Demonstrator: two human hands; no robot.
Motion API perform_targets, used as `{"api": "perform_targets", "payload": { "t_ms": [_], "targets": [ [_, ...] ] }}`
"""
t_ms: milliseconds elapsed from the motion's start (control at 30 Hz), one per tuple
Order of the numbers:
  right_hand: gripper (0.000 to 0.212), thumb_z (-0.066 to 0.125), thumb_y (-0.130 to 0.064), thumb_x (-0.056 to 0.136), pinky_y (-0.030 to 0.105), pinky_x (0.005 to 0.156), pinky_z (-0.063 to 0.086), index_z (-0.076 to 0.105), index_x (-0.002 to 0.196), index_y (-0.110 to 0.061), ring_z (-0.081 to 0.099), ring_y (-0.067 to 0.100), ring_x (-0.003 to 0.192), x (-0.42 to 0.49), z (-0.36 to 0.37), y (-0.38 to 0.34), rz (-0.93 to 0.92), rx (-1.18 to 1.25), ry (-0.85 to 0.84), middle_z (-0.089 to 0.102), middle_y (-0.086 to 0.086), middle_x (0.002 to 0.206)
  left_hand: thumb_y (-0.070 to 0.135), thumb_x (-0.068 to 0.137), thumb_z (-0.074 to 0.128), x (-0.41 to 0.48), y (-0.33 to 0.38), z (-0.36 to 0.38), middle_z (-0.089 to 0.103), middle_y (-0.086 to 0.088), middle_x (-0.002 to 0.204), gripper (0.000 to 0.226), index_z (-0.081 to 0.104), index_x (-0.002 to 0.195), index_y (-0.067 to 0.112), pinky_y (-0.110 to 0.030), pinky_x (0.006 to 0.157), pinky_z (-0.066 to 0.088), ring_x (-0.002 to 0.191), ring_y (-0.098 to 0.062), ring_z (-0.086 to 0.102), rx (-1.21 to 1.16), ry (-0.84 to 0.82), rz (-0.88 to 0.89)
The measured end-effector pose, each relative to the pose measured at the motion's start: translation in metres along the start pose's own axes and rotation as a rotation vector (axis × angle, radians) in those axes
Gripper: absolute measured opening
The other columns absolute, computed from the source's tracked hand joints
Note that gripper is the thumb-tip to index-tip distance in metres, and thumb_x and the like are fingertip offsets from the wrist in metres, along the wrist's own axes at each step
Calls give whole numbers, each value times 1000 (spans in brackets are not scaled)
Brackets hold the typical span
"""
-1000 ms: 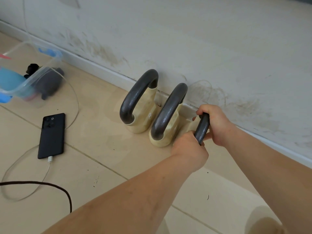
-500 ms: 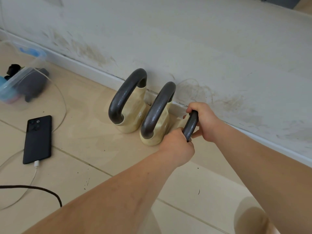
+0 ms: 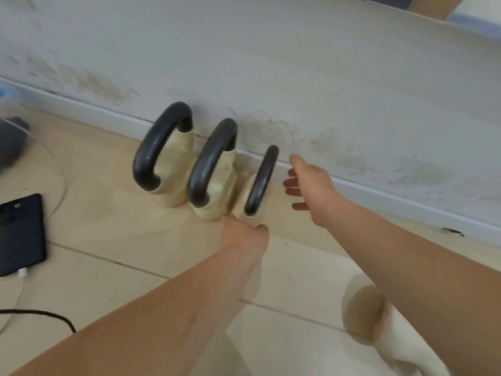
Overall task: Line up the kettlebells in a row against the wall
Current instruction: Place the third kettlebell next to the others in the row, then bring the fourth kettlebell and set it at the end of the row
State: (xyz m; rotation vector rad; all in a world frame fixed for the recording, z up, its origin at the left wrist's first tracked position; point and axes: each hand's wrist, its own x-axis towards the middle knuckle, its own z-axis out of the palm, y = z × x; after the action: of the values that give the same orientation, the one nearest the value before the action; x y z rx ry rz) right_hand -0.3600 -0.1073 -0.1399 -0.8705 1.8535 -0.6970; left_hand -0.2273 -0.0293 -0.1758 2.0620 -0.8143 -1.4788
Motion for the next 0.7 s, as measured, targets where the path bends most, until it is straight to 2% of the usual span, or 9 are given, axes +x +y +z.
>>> {"api": "perform_targets", "payload": {
  "t_ms": [33,133,300,333,400,533,600,633,700],
  "targets": [
    [35,58,-45,98,53,98,59,70,106,-13,76,31,103,-8,-17,13,3,-46,-15,80,12,106,27,75,66,-6,-8,8,69,-13,105,55,58,124,4,-37,86,58,89,-32,68,-2,-70,-64],
    [23,62,-29,98,40,85,60,72,101,-8,79,31,98,-33,-75,62,-18,-201,-69,82,13,98,15,89,60,-31,-20,34,61,-13,81,16,61,96,1,-36,70,54,71,-29,60,134,-351,-124],
    [24,62,-26,95,34,69,48,72,93,-5,65,28,79,-55,-173,157,20,-427,162,74,10,85,17,86,57,-72,-17,100,58,-15,76,6,61,84,12,-34,65,43,68,-27,55,509,-534,240],
    [22,61,-28,96,33,69,48,72,97,-9,64,26,81,-59,-186,174,48,-480,193,73,6,89,18,87,57,-80,-17,114,64,-16,79,12,65,87,9,-35,65,47,71,-30,60,602,-551,322],
    [23,61,-32,98,33,77,48,72,110,-15,66,26,94,-67,-208,201,74,-564,230,74,4,104,22,90,56,-100,-16,143,70,-12,95,19,68,96,8,-40,78,55,88,-32,66,796,-575,525],
    [45,56,-54,95,42,95,54,70,126,-23,63,27,117,-76,-229,208,73,-715,241,69,2,124,20,93,53,-132,-28,187,59,-6,122,25,60,115,14,-36,86,47,116,-29,56,966,-631,991],
    [51,56,-58,93,43,94,55,66,127,-22,64,28,114,-75,-243,207,173,-812,166,69,2,123,21,94,55,-136,-40,197,49,-8,145,35,58,128,12,-38,105,42,139,-30,42,1103,-695,1075],
    [53,55,-62,91,43,92,55,66,122,-21,65,29,108,-76,-255,210,237,-852,140,70,1,118,23,95,55,-139,-46,203,38,-10,158,43,53,136,11,-39,116,35,150,-31,29,1198,-710,1097],
    [64,53,-77,83,42,86,57,66,104,-17,67,28,95,-79,-275,218,330,-871,140,71,2,102,25,97,57,-140,-55,207,15,-14,172,57,39,150,11,-42,125,24,159,-30,6,1340,-688,1125]
  ]
}}
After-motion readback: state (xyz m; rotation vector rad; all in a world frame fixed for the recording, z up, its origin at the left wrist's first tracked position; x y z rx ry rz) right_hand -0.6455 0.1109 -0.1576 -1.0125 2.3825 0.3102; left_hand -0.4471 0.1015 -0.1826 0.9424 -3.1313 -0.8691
